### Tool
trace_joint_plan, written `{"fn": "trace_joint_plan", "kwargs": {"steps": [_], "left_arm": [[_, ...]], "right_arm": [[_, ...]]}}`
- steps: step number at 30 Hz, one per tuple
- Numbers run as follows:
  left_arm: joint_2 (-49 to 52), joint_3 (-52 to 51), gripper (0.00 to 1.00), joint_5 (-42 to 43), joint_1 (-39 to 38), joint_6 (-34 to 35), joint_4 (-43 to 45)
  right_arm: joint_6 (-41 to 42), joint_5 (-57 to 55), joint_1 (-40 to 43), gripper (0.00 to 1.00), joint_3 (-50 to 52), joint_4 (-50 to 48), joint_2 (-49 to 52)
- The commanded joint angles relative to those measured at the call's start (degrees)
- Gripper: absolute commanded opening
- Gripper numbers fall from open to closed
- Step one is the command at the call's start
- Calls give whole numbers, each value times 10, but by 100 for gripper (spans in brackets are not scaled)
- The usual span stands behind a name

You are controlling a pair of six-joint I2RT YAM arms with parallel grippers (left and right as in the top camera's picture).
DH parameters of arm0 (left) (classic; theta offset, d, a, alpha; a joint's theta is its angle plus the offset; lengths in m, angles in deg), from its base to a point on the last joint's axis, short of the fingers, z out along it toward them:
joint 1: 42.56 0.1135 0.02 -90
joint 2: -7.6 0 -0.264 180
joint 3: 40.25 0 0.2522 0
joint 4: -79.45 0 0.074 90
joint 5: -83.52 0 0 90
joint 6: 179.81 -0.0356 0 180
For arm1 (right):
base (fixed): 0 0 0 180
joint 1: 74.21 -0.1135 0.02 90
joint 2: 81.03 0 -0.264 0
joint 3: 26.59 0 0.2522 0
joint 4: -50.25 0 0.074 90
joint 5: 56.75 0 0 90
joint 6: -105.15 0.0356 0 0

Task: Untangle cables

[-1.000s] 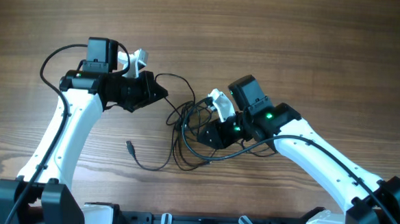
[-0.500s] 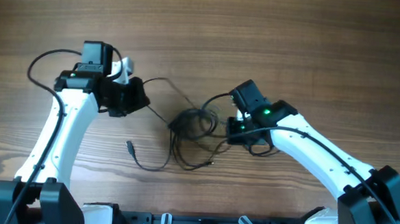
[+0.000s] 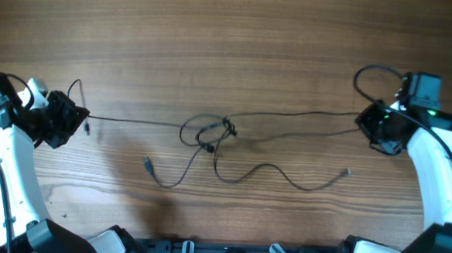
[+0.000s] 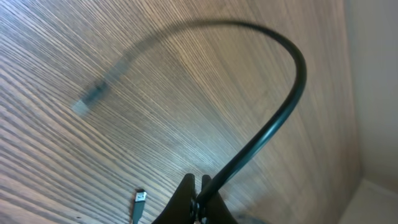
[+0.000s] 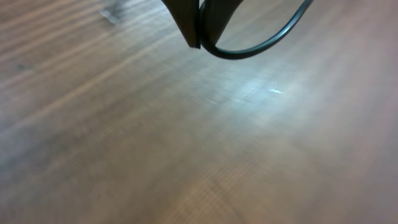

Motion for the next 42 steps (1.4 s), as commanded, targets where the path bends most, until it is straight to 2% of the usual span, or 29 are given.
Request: {"fn": "trace_joint_plan", "kwargs": {"steps": [1,4,9,12,14,15,16,18,19,20,22,23,24,25,26,29,32,34,35,38,40,42], "left_arm": [[-10,8,4,21,11,-5,6],[-10,8,4,17,12,-5,6],[-10,8,4,18,12,-5,6],[-10,8,4,43,11,-5,3],[-10,8,4,80,5,-5,3],[-10,8,4,103,-3,-5,3],[-10,8,4,125,-28,-5,4],[-10,8,4,127,-76,-6,8],[-10,8,4,123,-115,-12,10],[-10,8,4,111,-146,-21,10],[-10,8,4,43,-212,-23,10],[-10,8,12,11,-240,-23,10],[-10,8,31,-12,-269,-23,10],[-10,8,56,-18,-292,-23,10],[-10,8,66,-18,-314,-23,16],[-7,8,74,-18,-360,-23,36],[3,8,75,-18,-409,-23,59],[18,8,74,-18,-439,-23,70],[45,8,73,-18,-463,-9,78],[75,8,73,-18,-485,8,92],[93,8,73,-17,-504,9,110],[105,8,77,-17,-522,25,137]], "right_arm": [[-16,67,62,4,-16,-31,-48],[9,99,121,4,-16,-70,-61],[38,297,217,4,-16,-192,-61],[-33,309,204,4,-16,-170,-61],[-79,289,177,4,-16,-109,-59],[-130,339,154,5,-16,-88,-59],[-216,426,118,8,-16,-71,-59],[-310,472,36,9,-16,-27,-59],[-331,435,-10,9,-16,-11,-59],[-327,352,-67,8,-16,-2,-59],[-292,256,-127,7,-16,-1,-59],[-284,235,-148,5,-16,0,-59],[-283,233,-169,4,-16,1,-59],[-284,242,-178,4,-16,3,-59],[-299,279,-188,4,-16,7,-59],[-346,377,-200,4,-16,9,-59],[-348,414,-200,4,-16,5,-59],[-347,503,-200,4,-16,-32,-59],[-292,608,-200,4,-16,-140,-60],[-133,619,-200,4,-16,-315,-60],[19,617,-200,4,-16,-498,-60],[116,612,-200,5,-16,-636,-60]]}}
